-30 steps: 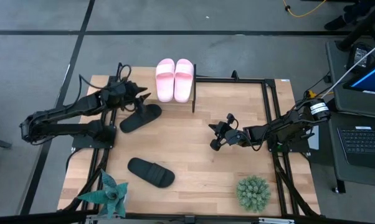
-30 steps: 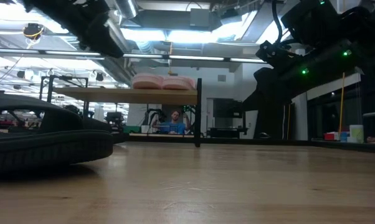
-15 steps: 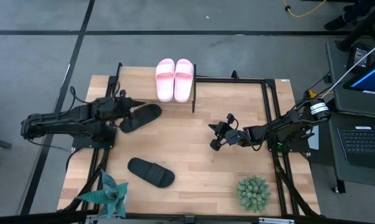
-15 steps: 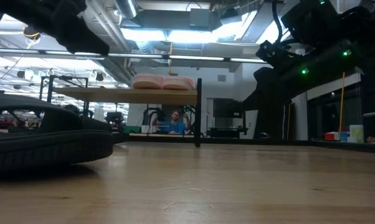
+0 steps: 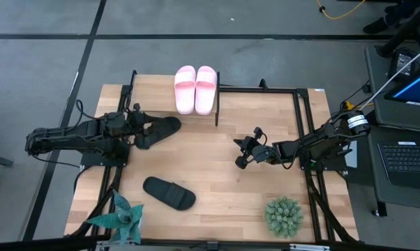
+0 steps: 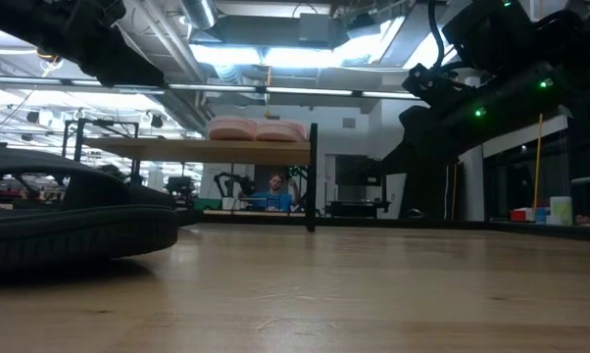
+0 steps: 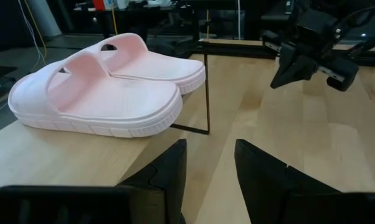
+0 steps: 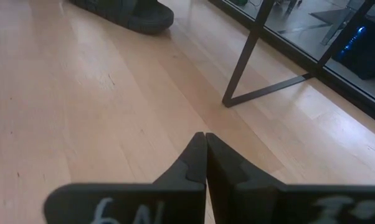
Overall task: Pick and place slides into the shelf
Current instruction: Put the bottom black slide on the shelf
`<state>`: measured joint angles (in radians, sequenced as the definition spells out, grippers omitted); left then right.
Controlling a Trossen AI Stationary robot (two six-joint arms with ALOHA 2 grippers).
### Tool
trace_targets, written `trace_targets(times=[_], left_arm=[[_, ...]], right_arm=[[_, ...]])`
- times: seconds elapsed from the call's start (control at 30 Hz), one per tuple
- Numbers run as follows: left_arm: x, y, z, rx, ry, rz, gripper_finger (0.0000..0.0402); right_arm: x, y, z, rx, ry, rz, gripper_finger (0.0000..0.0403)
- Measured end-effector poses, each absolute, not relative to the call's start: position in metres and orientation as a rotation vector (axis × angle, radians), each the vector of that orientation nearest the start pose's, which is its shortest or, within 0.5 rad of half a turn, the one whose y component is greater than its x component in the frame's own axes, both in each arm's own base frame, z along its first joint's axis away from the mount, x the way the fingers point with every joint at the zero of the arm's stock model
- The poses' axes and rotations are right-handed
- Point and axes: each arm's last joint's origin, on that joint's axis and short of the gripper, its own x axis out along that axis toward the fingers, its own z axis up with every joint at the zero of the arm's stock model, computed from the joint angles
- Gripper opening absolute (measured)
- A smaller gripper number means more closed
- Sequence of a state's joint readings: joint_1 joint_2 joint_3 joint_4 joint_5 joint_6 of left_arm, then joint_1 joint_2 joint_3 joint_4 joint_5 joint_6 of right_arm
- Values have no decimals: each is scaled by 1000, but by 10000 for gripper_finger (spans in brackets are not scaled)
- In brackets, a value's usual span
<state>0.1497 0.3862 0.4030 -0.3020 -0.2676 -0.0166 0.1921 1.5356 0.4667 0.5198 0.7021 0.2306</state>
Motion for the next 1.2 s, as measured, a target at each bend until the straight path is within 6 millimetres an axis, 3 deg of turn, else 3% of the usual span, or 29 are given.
trace_targets(times=[1.2], left_arm=[[109,24,240,1,284,417,128]], right_arm=[[257,31,136,-46,435,-542,3]])
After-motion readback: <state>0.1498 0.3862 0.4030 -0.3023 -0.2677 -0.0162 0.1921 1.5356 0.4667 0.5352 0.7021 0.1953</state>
